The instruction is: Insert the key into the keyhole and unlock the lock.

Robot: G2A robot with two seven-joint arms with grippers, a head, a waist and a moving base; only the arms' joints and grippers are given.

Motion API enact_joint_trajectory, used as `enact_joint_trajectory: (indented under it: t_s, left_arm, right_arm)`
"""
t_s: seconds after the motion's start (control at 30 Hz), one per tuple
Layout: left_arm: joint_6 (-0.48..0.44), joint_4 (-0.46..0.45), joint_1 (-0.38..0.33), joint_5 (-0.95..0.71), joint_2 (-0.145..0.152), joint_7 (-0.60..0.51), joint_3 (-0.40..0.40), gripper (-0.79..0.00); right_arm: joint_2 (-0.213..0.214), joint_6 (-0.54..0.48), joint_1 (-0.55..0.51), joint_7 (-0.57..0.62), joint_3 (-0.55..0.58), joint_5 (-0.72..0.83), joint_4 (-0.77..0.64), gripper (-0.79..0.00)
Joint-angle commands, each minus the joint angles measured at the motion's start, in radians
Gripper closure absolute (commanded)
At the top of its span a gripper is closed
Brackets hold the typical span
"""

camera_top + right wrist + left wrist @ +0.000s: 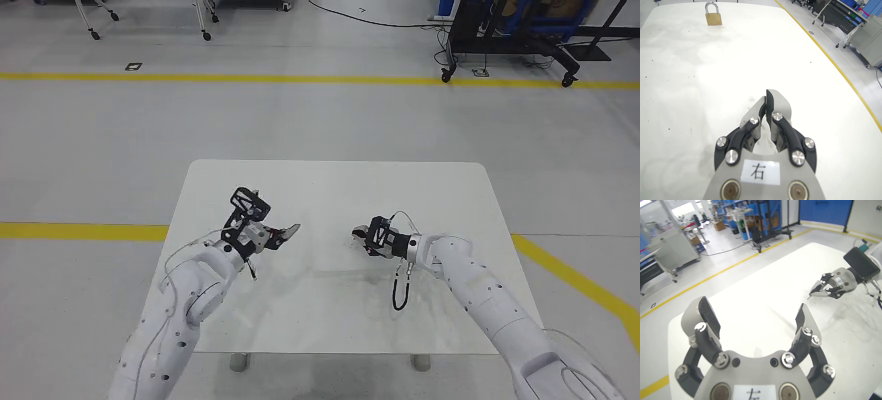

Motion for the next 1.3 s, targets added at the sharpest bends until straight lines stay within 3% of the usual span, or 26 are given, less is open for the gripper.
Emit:
enact_joint_trajectory:
  t_s: [0.0,0.1,0.27,0.47,0.77,1.0,1.17,1.27]
  left_arm:
    - [-0.001,0.096,-0.107,-0.004,-0.022,-0.024,0.110,-0.785]
    - [0.000,0.221,-0.213,-0.004,-0.057,-0.045,0.239,-0.785]
    - [0.064,0.410,-0.323,0.027,-0.117,-0.009,0.403,-0.785]
    - [0.148,0.548,-0.378,0.088,-0.163,0.020,0.494,-0.785]
    - [0.192,0.644,-0.391,0.163,-0.195,0.008,0.546,-0.785]
    - [0.182,0.673,-0.390,0.125,-0.205,0.005,0.523,-0.785]
    - [0.194,0.653,-0.386,0.117,-0.203,0.026,0.492,-0.785]
    - [0.200,0.592,-0.379,0.098,-0.192,0.047,0.442,-0.785]
  right_arm:
    - [0.000,0.000,0.000,0.000,0.000,0.000,0.000,0.000]
    - [0.000,0.000,0.000,0.000,0.000,0.000,0.000,0.000]
    - [0.000,0.000,0.000,0.000,0.000,0.000,0.000,0.000]
    - [0.000,0.000,0.000,0.000,0.000,0.000,0.000,0.000]
    - [0.000,0.000,0.000,0.000,0.000,0.000,0.000,0.000]
    - [0.000,0.000,0.000,0.000,0.000,0.000,0.000,0.000]
    - [0.000,0.000,0.000,0.000,0.000,0.000,0.000,0.000]
    - [0.000,0.000,0.000,0.000,0.000,0.000,0.000,0.000]
